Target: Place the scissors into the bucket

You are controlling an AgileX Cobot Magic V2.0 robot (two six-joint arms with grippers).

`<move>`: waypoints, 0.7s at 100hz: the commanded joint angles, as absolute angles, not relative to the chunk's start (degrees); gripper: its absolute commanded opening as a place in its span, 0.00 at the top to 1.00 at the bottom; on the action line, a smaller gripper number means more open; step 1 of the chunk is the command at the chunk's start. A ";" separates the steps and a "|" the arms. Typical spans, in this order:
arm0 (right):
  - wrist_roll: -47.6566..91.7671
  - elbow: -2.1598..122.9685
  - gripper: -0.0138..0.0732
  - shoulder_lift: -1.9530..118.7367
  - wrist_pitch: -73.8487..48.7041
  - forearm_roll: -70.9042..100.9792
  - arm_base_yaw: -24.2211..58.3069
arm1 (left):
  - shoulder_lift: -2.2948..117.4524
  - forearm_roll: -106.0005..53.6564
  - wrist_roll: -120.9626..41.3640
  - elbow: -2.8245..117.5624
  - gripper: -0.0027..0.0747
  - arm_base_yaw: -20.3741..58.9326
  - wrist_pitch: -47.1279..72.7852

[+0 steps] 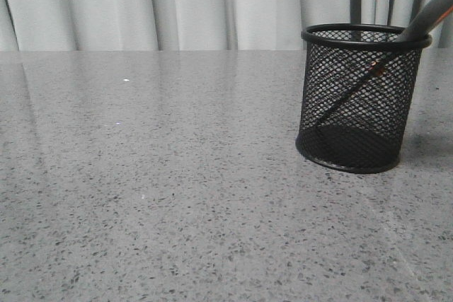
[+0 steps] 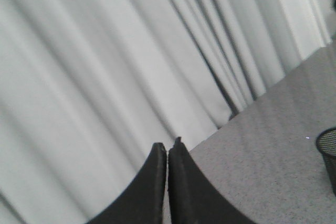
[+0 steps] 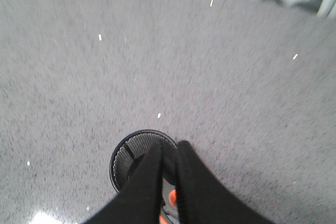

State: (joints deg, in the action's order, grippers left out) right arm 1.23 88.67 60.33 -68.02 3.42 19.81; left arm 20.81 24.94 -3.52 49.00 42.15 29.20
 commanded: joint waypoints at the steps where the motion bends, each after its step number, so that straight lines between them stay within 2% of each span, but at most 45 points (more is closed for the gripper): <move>1: 1.68 83.68 0.89 51.00 -58.77 1.63 19.54 | 15.68 38.71 15.29 46.35 0.99 42.45 29.84; 8: 1.68 75.43 0.90 43.40 -52.49 0.00 19.54 | 9.79 43.07 20.50 41.91 0.99 42.45 31.72; 23: 1.68 54.25 0.90 28.12 -39.83 -8.58 19.54 | -0.75 43.46 20.62 33.38 0.99 42.45 31.74; 36: 1.68 37.94 0.90 17.41 -30.11 -11.71 19.54 | -1.07 42.41 20.88 29.11 0.99 42.45 32.94; 55: 1.68 27.50 0.90 7.80 -18.16 -11.19 19.54 | -0.90 40.69 20.88 27.53 0.99 42.45 32.36; 70: 1.68 26.86 0.90 6.31 -17.15 -11.19 19.54 | -0.90 40.69 20.88 27.53 0.99 42.55 32.36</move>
State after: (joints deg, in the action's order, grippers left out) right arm 1.33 25.75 6.01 -23.51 -10.01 19.68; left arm -0.38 40.04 20.21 26.22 42.15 36.26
